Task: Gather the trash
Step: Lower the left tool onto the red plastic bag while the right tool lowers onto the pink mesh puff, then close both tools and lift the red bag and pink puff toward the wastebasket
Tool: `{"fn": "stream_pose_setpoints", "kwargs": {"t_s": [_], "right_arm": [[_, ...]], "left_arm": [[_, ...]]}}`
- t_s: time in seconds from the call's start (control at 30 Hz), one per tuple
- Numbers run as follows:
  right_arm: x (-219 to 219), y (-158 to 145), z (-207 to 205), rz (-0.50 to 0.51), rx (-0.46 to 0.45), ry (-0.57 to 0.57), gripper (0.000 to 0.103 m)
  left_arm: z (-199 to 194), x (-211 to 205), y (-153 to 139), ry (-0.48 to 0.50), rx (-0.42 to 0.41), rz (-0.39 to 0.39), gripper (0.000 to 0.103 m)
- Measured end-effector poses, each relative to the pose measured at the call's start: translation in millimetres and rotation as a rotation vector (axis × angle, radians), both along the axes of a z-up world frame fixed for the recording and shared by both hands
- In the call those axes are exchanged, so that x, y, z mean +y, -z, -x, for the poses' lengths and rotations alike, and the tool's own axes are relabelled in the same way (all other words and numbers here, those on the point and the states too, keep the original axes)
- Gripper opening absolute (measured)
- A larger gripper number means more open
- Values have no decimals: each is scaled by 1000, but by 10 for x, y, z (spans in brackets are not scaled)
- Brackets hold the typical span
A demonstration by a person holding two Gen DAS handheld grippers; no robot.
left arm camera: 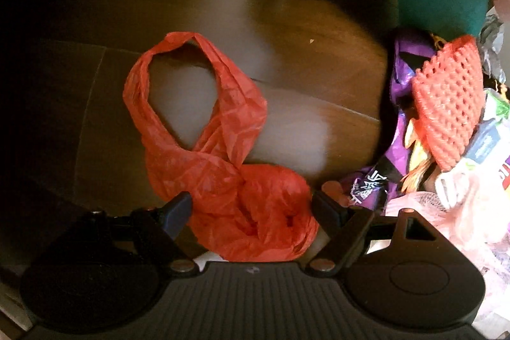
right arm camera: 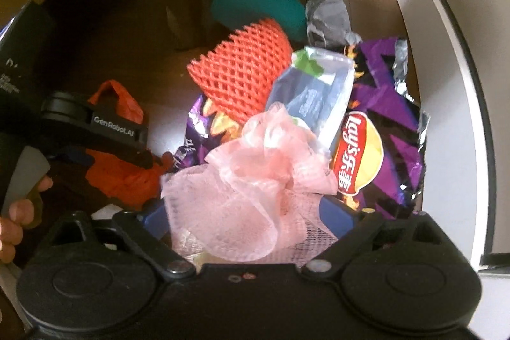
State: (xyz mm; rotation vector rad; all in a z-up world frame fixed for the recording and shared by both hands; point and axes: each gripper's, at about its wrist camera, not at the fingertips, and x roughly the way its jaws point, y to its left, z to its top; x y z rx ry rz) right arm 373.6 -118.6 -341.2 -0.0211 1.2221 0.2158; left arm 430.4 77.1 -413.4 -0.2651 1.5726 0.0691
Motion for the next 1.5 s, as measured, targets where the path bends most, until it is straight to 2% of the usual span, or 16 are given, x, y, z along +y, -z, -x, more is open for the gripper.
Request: {"fn": "stream_pose_setpoints", "kwargs": {"t_s": [0.2, 0.37, 0.57, 0.77, 0.93, 1.1, 1.23, 1.5], "right_arm": [[10, 83, -20, 10, 27, 22, 73], [-29, 58, 24, 24, 22, 51, 44], [-64, -65, 105, 20, -6, 70, 17], [-179, -371, 249, -27, -55, 103, 13], [-249, -743, 367, -59, -109, 117, 13], [-326, -1228, 484, -82, -186, 126, 13], [-341, -1636, 532, -81, -257, 87, 13], [-460, -2460, 644, -108, -407, 76, 13]], "left_arm": [[-23, -57, 47, 18, -3, 12, 80], [7, 1, 15, -25, 12, 43, 64], [60, -51, -123, -5, -14, 24, 56], [122, -76, -382, -3, -60, 20, 56], [228, -125, -798, 22, -122, 18, 56], [257, -155, -1297, 19, -195, 54, 56], [291, -162, -1699, 15, -253, 98, 56], [418, -212, -2668, 13, -413, 162, 56]]}}
